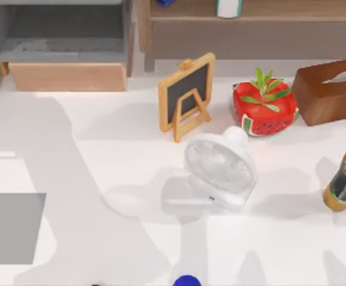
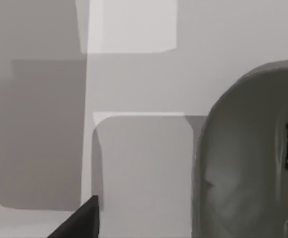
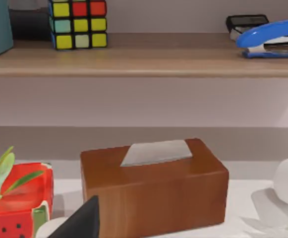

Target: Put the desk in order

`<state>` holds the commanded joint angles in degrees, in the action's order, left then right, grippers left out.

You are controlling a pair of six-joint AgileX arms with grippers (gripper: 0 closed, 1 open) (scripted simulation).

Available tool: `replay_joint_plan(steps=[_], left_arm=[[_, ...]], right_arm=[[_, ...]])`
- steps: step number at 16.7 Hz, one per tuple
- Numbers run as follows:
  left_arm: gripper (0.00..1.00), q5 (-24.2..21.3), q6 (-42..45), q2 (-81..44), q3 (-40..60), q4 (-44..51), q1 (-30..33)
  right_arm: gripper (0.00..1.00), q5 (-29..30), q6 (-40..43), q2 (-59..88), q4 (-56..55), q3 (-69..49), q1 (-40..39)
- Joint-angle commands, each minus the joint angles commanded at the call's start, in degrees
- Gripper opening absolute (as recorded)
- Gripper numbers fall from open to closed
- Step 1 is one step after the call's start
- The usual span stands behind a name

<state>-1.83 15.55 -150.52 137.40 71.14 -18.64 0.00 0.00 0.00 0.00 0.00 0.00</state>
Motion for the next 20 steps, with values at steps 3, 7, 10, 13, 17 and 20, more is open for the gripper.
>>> replay_joint_plan(steps=[3,7,10,13,17,20], left_arm=[[0.77,0.00,0.00,0.00,0.00,0.00,0.00],[0.47,0.00,0.00,0.00,0.00,0.00,0.00],[0.25,0.00,0.00,0.00,0.00,0.00,0.00],[0.02,0.00,0.00,0.00,0.00,0.00,0.00],[0.00,0.00,0.00,0.00,0.00,0.00,0.00],[0.00,0.00,0.00,0.00,0.00,0.00,0.00]], right_arm=[[1.00,0.00,0.00,0.00,0.00,0.00,0.00],[1.00,0.00,0.00,0.00,0.00,0.00,0.00],[1.00,0.00,0.00,0.00,0.00,0.00,0.00],[1.00,0.00,0.00,0.00,0.00,0.00,0.00],[1.00,0.00,0.00,0.00,0.00,0.00,0.00],[1.00,0.00,0.00,0.00,0.00,0.00,0.00]])
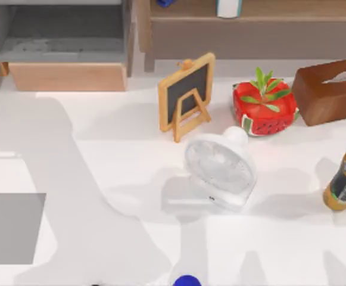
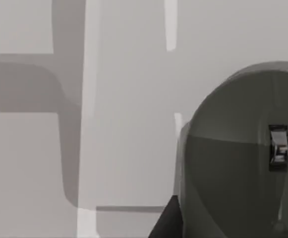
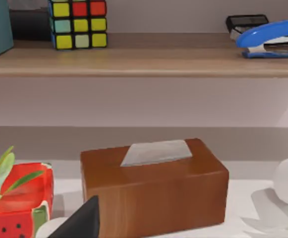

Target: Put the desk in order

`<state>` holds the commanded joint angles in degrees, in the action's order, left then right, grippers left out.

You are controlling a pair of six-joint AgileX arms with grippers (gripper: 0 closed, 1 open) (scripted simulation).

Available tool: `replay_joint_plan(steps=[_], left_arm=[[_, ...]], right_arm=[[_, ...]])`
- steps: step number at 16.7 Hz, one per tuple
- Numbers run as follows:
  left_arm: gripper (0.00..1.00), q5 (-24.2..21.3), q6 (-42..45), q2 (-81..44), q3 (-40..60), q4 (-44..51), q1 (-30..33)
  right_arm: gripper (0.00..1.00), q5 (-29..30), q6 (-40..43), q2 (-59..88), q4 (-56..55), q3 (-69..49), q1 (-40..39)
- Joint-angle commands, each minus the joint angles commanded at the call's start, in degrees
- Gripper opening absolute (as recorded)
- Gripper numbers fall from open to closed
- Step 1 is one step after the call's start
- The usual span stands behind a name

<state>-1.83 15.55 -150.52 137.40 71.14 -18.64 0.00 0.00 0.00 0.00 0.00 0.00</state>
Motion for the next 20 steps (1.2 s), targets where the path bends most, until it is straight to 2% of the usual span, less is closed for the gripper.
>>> replay_joint_plan(steps=[4,9,14,20], left_arm=[[0.00,-0.02,-0.01,0.49,0.11,0.08,-0.28],[0.00,-0.55,-1.57,7.37,-3.16,0.11,-0.76],[0.00,-0.80,-3.54,19.20,-11.77,-2.97,1.19],[0.00,-0.63,-6.29,35.79,-27.30,-8.99,6.62]], right_arm=[[1.00,0.00,0.00,0.00,0.00,0.00,0.00],[1.00,0.00,0.00,0.00,0.00,0.00,0.00],[1.00,0.00,0.00,0.00,0.00,0.00,0.00],[1.00,0.00,0.00,0.00,0.00,0.00,0.00]])
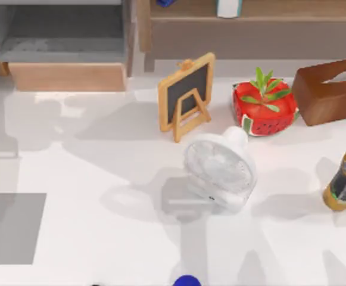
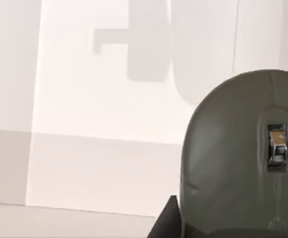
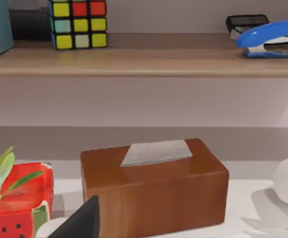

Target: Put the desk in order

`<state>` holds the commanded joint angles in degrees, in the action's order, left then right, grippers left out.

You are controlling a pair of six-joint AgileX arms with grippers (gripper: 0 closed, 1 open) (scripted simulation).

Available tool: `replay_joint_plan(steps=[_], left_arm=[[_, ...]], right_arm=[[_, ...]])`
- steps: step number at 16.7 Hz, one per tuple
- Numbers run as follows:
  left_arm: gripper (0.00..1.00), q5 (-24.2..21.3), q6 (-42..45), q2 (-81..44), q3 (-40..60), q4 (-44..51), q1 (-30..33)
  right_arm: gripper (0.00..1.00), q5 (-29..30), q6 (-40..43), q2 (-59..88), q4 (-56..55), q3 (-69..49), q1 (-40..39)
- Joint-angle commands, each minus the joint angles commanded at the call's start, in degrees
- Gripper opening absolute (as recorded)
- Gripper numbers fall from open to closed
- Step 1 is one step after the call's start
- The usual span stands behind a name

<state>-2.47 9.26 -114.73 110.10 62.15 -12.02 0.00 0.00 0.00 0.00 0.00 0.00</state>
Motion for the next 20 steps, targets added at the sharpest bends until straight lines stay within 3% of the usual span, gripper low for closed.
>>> replay_joint_plan(steps=[10,16,20], left_arm=[[0.00,1.44,-5.03,21.69,-34.86,-11.37,9.66],[0.00,2.39,-7.47,26.51,-54.88,-17.24,12.69],[0.00,2.79,-8.39,27.45,-63.13,-19.59,13.41]], right_arm=[[1.00,0.00,0.00,0.00,0.00,0.00,0.00],[1.00,0.00,0.00,0.00,0.00,0.00,0.00],[1.00,0.00,0.00,0.00,0.00,0.00,0.00]])
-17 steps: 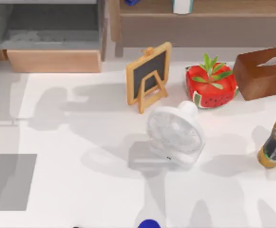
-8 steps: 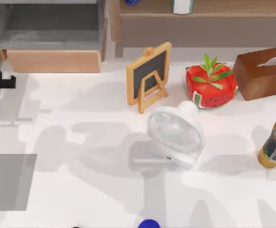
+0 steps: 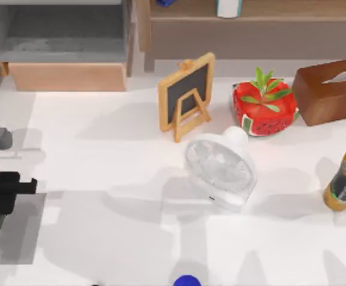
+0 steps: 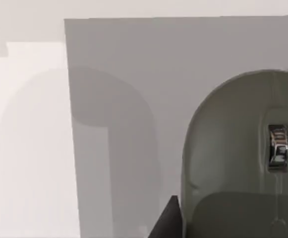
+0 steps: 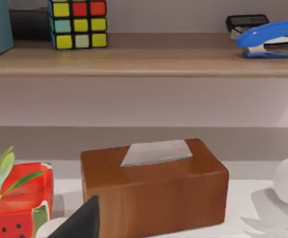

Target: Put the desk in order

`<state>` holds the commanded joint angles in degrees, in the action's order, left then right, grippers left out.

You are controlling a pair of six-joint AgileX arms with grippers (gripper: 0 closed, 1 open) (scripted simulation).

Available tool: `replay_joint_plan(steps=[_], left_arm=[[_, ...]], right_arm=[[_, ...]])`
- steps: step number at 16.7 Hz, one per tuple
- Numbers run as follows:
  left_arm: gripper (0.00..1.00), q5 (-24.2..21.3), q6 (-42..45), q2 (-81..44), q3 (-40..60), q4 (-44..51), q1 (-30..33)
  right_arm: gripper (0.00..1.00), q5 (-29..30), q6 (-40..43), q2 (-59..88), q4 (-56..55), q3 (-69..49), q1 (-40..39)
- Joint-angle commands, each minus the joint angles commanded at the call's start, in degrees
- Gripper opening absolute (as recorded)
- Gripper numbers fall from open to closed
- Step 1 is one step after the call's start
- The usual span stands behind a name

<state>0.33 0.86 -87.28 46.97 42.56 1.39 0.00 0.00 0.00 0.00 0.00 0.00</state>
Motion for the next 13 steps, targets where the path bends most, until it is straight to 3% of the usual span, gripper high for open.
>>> replay_joint_plan(steps=[13], left_arm=[[0.00,-1.25,1.07,0.34,-0.45,-1.83,2.00]], right_arm=[[1.00,0.00,0.00,0.00,0.00,0.00,0.00]])
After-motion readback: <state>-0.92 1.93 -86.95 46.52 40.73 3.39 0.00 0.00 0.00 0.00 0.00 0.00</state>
